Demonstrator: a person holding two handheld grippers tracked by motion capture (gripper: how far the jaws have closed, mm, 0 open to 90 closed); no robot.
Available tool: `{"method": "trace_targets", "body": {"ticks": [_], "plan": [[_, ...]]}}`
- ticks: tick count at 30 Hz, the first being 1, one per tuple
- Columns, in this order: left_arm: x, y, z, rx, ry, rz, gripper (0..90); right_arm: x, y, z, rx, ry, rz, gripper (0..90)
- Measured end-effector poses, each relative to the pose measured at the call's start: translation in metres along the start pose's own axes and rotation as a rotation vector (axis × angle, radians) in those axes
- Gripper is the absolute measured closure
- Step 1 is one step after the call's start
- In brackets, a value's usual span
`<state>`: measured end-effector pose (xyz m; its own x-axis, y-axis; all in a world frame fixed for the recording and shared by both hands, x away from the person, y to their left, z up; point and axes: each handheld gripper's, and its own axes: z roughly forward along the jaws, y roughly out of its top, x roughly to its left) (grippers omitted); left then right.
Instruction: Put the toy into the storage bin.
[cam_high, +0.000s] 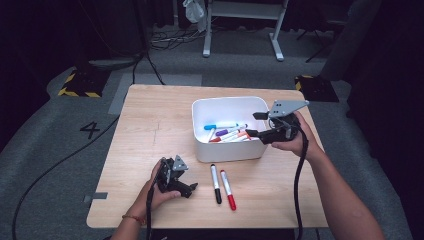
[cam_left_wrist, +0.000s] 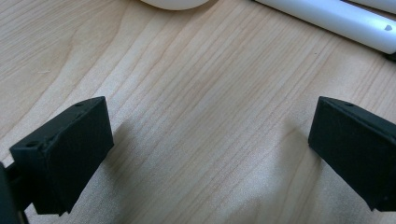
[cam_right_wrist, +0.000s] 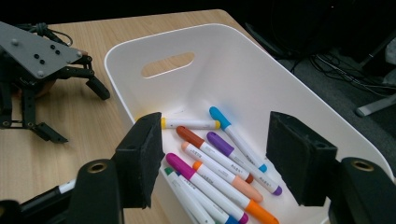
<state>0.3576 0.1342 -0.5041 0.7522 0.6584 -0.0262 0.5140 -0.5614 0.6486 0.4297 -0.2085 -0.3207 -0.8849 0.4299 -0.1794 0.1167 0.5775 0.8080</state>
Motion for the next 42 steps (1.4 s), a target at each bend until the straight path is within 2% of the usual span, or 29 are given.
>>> {"method": "trace_targets", "body": {"ticks": [3,7,10,14,20,29,33,38,42], "plan": [[0.000,0.000,0.000,0.000,0.000,0.000,0.0,0.005,-0.005,-0.011,-0.018,-0.004,-0.002,31.1],[0.000,0.000,0.000,0.001,0.000,0.004,0.0,0.013,-0.014,-0.025,-0.034,-0.030,0.007,29.8],[0.000,0.000,0.000,0.000,0.000,0.003,0.0,0.019,-0.023,-0.032,-0.055,-0.028,0.013,29.8],[0.000,0.000,0.000,0.000,0.000,0.004,0.0,0.028,-0.039,-0.036,-0.054,-0.025,0.002,29.2],[0.000,0.000,0.000,-0.001,0.000,0.002,0.0,0.044,-0.061,-0.036,-0.056,-0.004,0.034,28.3],[0.000,0.000,0.000,0.000,0.001,0.001,0.0,0.077,-0.094,-0.008,0.010,0.056,0.077,28.2],[0.000,0.000,0.000,0.000,0.003,0.000,0.1,0.095,-0.106,0.012,0.036,0.114,0.098,28.3],[0.000,0.000,0.000,0.000,0.003,0.000,0.2,0.117,-0.112,0.038,0.085,0.167,0.085,30.2],[0.000,0.000,0.000,0.000,0.003,0.000,0.1,0.129,-0.115,0.051,0.106,0.199,0.079,32.4]]}}
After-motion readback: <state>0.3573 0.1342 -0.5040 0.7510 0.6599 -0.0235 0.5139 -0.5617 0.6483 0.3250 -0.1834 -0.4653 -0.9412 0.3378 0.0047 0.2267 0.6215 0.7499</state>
